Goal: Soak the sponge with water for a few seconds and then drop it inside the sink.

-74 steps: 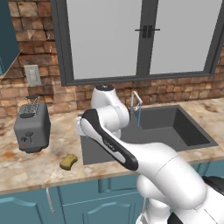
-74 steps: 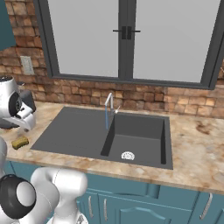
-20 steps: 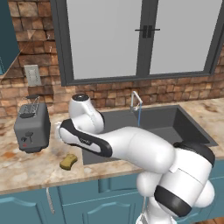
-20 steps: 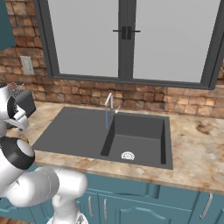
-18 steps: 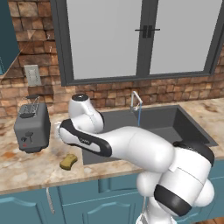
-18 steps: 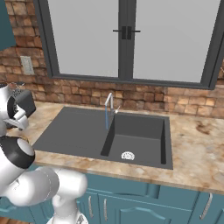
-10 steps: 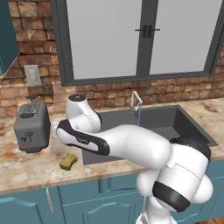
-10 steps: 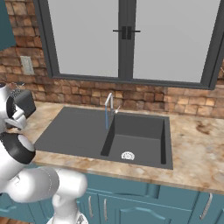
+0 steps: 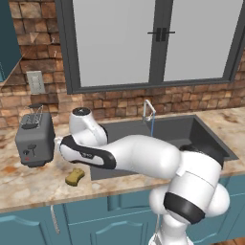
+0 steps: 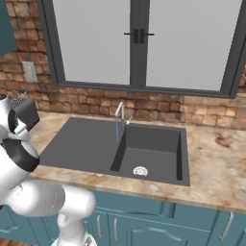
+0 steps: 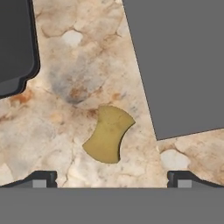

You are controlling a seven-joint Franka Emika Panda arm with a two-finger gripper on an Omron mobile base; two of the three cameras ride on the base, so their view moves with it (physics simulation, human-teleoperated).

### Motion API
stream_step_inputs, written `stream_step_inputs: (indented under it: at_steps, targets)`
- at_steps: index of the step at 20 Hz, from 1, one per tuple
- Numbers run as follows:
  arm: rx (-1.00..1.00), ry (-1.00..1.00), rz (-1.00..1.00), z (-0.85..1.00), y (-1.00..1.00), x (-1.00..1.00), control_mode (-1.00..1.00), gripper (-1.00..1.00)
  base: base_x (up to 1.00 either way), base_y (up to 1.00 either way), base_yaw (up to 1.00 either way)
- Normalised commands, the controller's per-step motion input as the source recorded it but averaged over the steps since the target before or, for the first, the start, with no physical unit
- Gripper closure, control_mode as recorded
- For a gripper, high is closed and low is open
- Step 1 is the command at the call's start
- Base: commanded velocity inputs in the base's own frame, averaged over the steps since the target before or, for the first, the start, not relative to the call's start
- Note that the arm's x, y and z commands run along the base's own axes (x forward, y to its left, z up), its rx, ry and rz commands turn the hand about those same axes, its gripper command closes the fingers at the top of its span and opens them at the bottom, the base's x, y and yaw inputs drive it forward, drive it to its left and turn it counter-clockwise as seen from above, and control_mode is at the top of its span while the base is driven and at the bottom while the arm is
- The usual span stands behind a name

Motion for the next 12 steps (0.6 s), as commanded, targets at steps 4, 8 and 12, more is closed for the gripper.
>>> stream_step_inputs:
  at_steps: [4, 8, 12]
  targets:
    - [0.00, 0.00, -0.01, -0.23, 0.00, 0.05, -1.00, -1.00, 0.00, 0.00, 0.00]
    - [0.00, 0.00, -0.01, -0.23, 0.00, 0.03, -1.00, -1.00, 0.00, 0.00, 0.00]
    - [0.00, 0.00, -0.01, -0.22, 0.06, 0.03, -1.00, -1.00, 0.00, 0.00, 0.00]
